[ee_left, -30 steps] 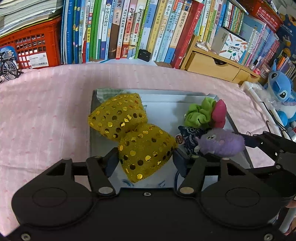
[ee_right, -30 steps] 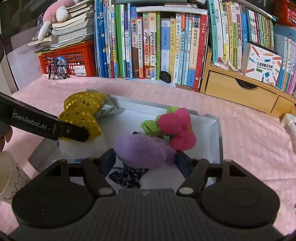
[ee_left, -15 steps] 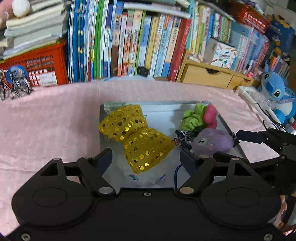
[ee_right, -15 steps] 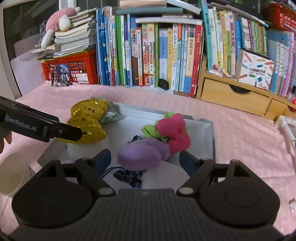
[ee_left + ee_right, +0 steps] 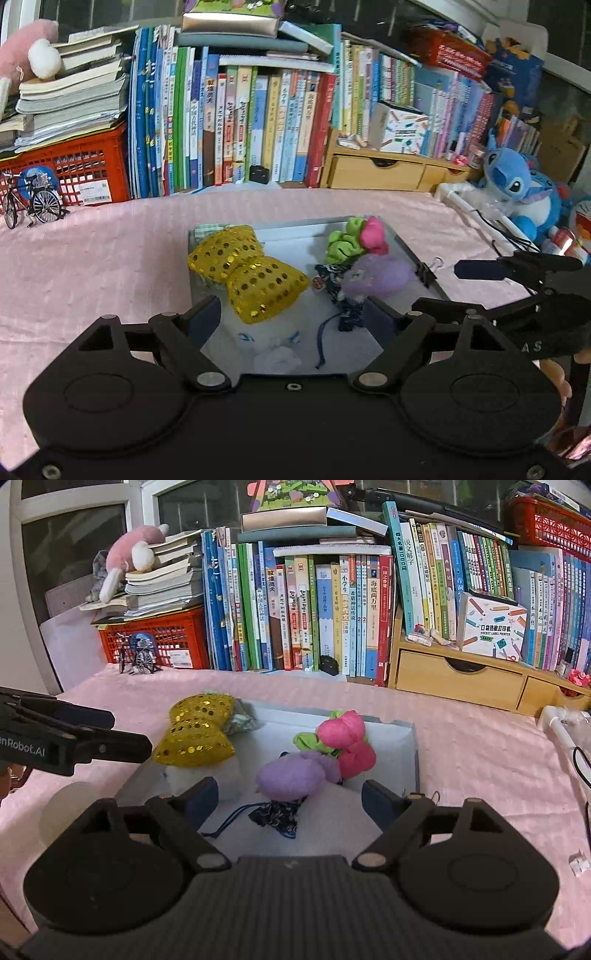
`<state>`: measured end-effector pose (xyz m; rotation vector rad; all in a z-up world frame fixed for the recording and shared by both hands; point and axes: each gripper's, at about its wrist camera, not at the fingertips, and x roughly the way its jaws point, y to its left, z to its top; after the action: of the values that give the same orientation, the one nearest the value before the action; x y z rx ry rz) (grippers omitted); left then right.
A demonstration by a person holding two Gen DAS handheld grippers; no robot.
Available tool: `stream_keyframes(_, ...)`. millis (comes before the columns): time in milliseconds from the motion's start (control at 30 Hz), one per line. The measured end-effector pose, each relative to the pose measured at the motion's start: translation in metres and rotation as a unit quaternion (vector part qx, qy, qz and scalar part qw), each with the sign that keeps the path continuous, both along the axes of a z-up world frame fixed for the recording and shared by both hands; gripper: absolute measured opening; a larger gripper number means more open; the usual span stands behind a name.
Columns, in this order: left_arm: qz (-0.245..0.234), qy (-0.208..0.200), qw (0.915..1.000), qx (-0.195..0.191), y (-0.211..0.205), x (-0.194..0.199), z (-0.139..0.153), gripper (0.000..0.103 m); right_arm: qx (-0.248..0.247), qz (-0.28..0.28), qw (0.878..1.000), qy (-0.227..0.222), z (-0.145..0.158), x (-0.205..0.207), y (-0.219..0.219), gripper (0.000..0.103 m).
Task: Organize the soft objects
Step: 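Move both open tools back from the tray toward the white fluffy ball and blue mask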
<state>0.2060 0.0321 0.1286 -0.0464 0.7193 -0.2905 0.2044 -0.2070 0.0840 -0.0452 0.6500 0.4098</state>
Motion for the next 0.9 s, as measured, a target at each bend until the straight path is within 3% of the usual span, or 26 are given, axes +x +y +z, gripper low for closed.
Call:
stream_keyframes(300, -0.029, -0.024, 0.9993, -0.008, 0.002, -0.044, 0.006, 0.085, 0.023, 0.001, 1.000, 0.012, 0.008, -0.016, -0.008, 0.092)
stream_keyframes(600, -0.042, -0.054, 0.9975, 0.014, 0.001, -0.090, 0.004, 0.086, 0.036, 0.012, 0.999, 0.031, 0.016, -0.026, -0.010, 0.092)
stream_keyframes(900, -0.056, -0.073, 0.9957, 0.012, 0.004, -0.145, -0.006, 0.084, 0.004, 0.056, 0.998, 0.037, 0.024, -0.034, 0.007, 0.092)
